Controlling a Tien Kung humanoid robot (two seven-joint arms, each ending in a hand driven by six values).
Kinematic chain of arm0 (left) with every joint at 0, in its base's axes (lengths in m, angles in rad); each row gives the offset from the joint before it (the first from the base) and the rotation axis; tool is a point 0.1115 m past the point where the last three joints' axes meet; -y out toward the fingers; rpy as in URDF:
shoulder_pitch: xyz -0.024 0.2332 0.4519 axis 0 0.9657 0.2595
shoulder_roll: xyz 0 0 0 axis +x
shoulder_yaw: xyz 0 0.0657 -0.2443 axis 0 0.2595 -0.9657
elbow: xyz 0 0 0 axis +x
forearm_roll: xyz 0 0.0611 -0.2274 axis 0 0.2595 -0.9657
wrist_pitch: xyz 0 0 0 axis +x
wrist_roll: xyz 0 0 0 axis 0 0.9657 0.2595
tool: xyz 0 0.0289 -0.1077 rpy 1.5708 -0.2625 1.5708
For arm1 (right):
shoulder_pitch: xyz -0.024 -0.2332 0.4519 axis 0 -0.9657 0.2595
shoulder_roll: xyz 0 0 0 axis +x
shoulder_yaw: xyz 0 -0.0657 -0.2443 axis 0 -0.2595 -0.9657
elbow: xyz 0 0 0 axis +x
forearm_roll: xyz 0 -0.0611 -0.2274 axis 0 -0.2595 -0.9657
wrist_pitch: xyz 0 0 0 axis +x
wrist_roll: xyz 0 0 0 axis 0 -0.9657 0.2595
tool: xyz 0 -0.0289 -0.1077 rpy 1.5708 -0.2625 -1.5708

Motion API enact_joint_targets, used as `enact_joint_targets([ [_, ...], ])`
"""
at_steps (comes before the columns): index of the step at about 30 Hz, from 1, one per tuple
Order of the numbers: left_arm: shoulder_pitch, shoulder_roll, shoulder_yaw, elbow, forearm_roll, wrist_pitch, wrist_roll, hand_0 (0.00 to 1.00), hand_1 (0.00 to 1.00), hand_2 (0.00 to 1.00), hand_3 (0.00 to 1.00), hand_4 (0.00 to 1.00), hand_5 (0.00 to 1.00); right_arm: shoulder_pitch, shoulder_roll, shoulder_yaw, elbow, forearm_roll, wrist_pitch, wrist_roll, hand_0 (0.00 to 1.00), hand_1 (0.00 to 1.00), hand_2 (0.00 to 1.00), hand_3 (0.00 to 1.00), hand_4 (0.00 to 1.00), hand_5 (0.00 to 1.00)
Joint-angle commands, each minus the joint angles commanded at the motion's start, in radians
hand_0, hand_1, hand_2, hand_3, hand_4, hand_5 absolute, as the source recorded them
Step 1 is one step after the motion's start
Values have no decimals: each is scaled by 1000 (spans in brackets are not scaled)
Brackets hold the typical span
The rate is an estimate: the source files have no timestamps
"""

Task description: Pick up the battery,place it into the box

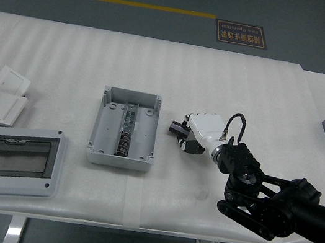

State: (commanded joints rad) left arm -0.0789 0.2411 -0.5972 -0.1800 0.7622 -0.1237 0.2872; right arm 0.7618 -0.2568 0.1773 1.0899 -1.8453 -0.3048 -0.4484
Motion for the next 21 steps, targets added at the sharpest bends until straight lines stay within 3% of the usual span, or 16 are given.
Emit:
enact_joint_targets([
  [14, -2, 1, 4, 0, -5, -2, -3, 638, 677, 584, 584, 518, 627, 7, 2, 6, 6, 14, 5, 11, 342, 474, 486, 633, 567, 400],
  [21, -3, 1, -4, 0, 0, -6, 3, 637, 676, 584, 584, 520, 625, 10, 0, 16, 6, 32, 47, 18, 344, 472, 483, 632, 586, 413],
])
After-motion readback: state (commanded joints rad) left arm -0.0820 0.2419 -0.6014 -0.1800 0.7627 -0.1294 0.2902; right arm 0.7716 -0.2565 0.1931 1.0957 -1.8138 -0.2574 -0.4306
